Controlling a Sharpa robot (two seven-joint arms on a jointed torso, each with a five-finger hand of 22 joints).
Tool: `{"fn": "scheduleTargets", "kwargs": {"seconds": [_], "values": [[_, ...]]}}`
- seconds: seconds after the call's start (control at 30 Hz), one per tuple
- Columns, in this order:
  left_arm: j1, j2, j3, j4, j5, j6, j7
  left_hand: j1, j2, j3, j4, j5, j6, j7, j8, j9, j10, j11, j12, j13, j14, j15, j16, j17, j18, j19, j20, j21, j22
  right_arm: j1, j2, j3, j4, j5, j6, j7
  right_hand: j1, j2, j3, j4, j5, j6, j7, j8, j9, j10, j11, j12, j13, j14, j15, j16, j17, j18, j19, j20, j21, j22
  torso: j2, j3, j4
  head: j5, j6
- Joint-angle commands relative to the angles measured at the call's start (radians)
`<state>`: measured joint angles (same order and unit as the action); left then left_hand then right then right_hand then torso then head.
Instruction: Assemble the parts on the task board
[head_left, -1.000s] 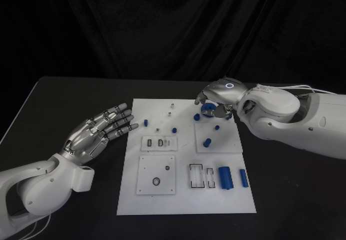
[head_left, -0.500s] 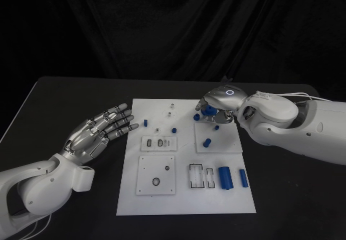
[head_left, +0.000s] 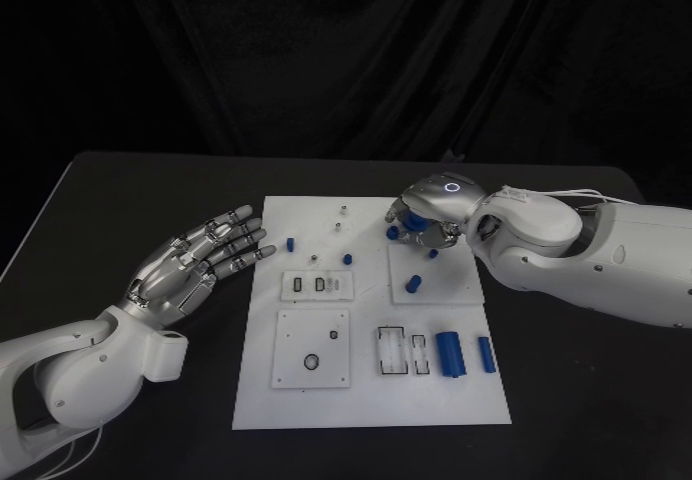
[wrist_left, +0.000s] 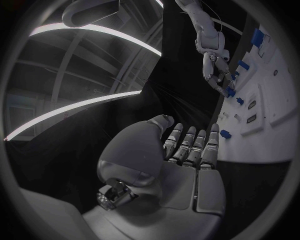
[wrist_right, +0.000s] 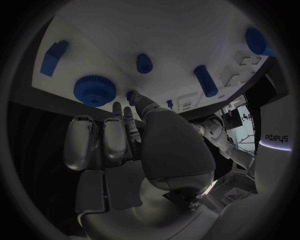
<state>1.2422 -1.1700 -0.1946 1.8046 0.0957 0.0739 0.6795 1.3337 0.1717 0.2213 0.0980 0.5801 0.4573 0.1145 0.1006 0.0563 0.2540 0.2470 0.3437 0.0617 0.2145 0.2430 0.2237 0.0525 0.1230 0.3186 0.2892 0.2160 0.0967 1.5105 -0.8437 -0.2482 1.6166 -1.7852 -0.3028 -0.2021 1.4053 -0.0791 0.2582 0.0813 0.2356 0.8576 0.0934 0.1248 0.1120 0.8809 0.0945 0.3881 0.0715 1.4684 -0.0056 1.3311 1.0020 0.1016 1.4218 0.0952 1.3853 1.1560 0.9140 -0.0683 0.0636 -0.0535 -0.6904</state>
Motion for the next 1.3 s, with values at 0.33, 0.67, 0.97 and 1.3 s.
{"fn": "scheduleTargets", "kwargs": {"seconds": [0.33,0.67,0.97,1.3], "values": [[0.002,0.007,-0.002,-0.01,0.012,0.02,0.211,-0.013,0.005,0.01,-0.001,0.0,-0.002,0.01,0.002,0.0,-0.004,0.008,0.004,-0.001,-0.007,0.003,0.002,-0.001,-0.01,-0.013,0.001,-0.009,-0.003,-0.011,0.016,0.001,-0.013,0.007,-0.032,0.029,-0.019,0.004,0.007,0.006,-0.014,0.009,0.007,-0.007,0.004,0.009,0.002,-0.008,0.002,0.0,0.009,-0.005,0.0,-0.017,-0.002,0.01,-0.005,-0.001,0.0,0.0001,-0.0001,-0.002,-0.006],[0.002,0.011,-0.004,-0.019,0.012,0.022,0.207,-0.014,0.006,0.013,-0.001,-0.001,-0.003,0.011,0.002,0.0,-0.004,0.01,0.004,-0.001,-0.007,0.004,0.003,-0.001,-0.01,-0.015,0.001,-0.01,-0.003,-0.016,0.023,0.001,-0.02,0.018,-0.04,0.045,-0.001,0.02,0.038,0.0,-0.009,0.098,0.014,0.026,0.033,0.081,-0.012,0.009,0.009,0.001,0.003,-0.003,0.01,-0.018,-0.003,0.008,-0.001,0.01,0.0,-0.0007,0.0001,-0.001,-0.007],[0.002,0.012,-0.005,-0.022,0.012,0.026,0.207,-0.016,0.008,0.017,-0.002,-0.001,-0.003,0.012,0.002,0.0,-0.005,0.012,0.005,-0.001,-0.007,0.006,0.004,-0.001,-0.012,-0.016,0.001,-0.011,-0.004,-0.017,0.027,0.001,-0.027,0.019,-0.058,0.04,0.051,0.046,0.077,-0.045,-0.007,0.203,0.023,0.075,0.083,0.179,-0.041,0.016,0.016,-0.004,-0.022,-0.029,-0.021,-0.016,-0.009,-0.015,-0.009,0.001,0.001,-0.001,0.0003,0.001,-0.009],[0.002,0.01,-0.006,-0.023,0.014,0.026,0.204,-0.018,0.01,0.022,-0.002,-0.001,-0.004,0.014,0.002,0.0,-0.005,0.014,0.007,-0.001,-0.007,0.008,0.007,0.0,-0.013,-0.017,0.002,-0.011,-0.004,-0.008,0.038,0.001,-0.031,0.038,-0.102,0.041,0.058,0.053,0.083,-0.061,-0.027,0.224,0.019,0.088,0.112,0.219,-0.049,-0.001,0.014,0.001,-0.029,-0.03,-0.011,-0.018,-0.005,-0.024,-0.007,0.013,0.0,-0.0009,0.0003,0.006,0.002]]}}
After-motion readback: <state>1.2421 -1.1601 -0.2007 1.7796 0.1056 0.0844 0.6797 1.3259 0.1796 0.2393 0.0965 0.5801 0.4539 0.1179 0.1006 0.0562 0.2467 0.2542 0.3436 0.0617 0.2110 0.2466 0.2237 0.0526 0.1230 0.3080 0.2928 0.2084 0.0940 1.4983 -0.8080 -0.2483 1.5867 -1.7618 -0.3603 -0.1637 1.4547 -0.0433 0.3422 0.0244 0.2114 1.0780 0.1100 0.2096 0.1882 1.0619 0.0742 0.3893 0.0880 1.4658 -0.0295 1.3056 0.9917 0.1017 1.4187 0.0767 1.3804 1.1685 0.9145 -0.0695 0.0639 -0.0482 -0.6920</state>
